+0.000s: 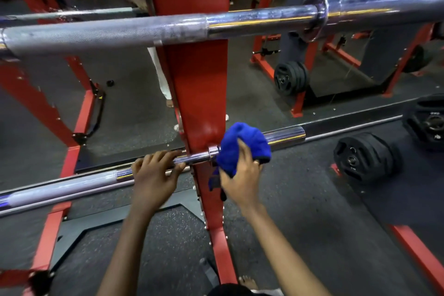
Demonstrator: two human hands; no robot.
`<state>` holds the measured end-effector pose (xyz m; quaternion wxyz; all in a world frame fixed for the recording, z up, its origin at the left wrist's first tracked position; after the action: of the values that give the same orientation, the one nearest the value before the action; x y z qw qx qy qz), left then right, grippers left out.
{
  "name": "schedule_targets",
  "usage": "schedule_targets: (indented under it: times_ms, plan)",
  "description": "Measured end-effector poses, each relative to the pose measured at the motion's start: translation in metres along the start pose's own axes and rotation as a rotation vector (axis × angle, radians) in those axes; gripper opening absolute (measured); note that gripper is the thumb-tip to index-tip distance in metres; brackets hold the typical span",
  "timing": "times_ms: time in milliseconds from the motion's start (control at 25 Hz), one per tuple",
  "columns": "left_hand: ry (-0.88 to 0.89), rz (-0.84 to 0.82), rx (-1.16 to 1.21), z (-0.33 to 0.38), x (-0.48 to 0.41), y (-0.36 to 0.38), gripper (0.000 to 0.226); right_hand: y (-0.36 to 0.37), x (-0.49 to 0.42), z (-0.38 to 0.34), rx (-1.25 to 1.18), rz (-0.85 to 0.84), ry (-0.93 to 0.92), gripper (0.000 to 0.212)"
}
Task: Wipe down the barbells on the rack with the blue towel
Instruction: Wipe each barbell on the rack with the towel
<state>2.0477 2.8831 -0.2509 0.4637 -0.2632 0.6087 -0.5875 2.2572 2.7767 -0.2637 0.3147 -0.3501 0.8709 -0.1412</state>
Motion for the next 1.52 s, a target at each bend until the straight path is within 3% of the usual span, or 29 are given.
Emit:
schedule_targets:
  times_ms: [80,200,400,560,640,720,840,920,1080,1240,1400,1520]
  plan:
    - [0.024,0.153,0.003,0.008,0.025,0.004,0.052,0.006,0.010,0.000,-0.085,-0.140,-0.097,0.085]
    - [-0.013,0.167,0.023,0.005,0.022,0.010,0.056,-0.023,-0.011,0.030,0.015,-0.162,-0.186,0.090]
    - [-0.024,0.197,-0.029,0.008,0.026,0.013,0.058,-0.086,-0.068,0.086,0.075,0.150,0.122,0.074]
    - [-0.053,0.204,-0.098,0.009,0.022,0.014,0.062,-0.088,-0.099,0.071,0.242,0.147,0.304,0.052]
    - [-0.053,0.213,-0.129,0.009,0.021,0.016,0.061,-0.062,-0.089,0.043,0.315,0.060,0.228,0.045]
    - [-0.043,0.235,-0.131,0.009,0.021,0.016,0.059,-0.024,-0.060,0.012,0.293,-0.012,0.044,0.055]
    - [-0.027,0.276,-0.121,0.010,0.021,0.014,0.056,0.012,-0.018,-0.006,0.005,-0.149,-0.117,0.066]
    - [-0.029,0.312,-0.130,0.009,0.021,0.016,0.053,0.010,-0.008,0.000,-0.124,-0.207,-0.233,0.063]
    - [-0.051,0.348,-0.151,0.005,0.019,0.021,0.059,-0.013,-0.005,0.020,-0.062,-0.256,-0.354,0.065]
    - [-0.035,0.377,-0.136,0.007,0.021,0.018,0.054,-0.067,-0.039,0.068,-0.003,-0.028,-0.113,0.085]
    - [-0.047,0.352,-0.142,0.006,0.020,0.021,0.048,-0.095,-0.077,0.085,0.127,0.106,0.093,0.068]
    - [-0.058,0.282,-0.188,0.007,0.019,0.020,0.050,-0.090,-0.103,0.083,0.305,0.033,0.262,0.056]
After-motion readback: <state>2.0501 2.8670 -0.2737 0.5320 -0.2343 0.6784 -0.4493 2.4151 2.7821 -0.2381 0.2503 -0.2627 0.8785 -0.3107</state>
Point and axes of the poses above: each hand's wrist, its own x-axis away from the middle knuckle, its own y-axis out of the palm, z = x × y, the point moved 8 cm from there along -x, towards the middle knuckle, and after that the axes turned 10 degrees about -x, right-handed, at the moved point
